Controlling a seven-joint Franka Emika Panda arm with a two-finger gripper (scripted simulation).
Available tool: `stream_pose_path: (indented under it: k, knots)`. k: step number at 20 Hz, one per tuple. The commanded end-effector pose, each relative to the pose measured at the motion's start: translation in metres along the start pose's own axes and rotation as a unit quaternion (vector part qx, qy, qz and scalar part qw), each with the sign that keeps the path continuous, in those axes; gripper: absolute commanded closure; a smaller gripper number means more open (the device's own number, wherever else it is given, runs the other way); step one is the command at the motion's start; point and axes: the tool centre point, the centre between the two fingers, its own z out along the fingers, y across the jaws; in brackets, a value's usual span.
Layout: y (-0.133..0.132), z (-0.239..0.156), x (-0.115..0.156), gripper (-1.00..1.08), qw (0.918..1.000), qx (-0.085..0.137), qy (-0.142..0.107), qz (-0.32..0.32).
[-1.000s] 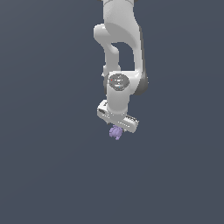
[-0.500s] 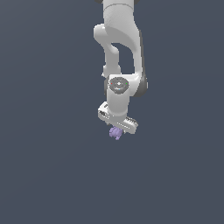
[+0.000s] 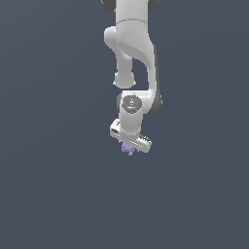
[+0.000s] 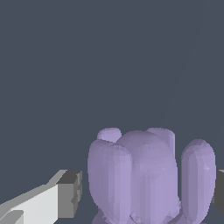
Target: Pick up the object and move it to a goal position.
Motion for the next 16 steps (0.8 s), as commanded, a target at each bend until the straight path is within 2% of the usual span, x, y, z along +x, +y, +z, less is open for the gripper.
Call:
stream_pose_path:
  k: [1, 16]
  knots:
    - [-0.0005, 0.0011, 0.0007, 1.08, 1.0, 0.0, 0.001, 0.0]
    - [-0.0061, -0.0059, 0.0023, 1.08, 1.0, 0.001, 0.001, 0.0]
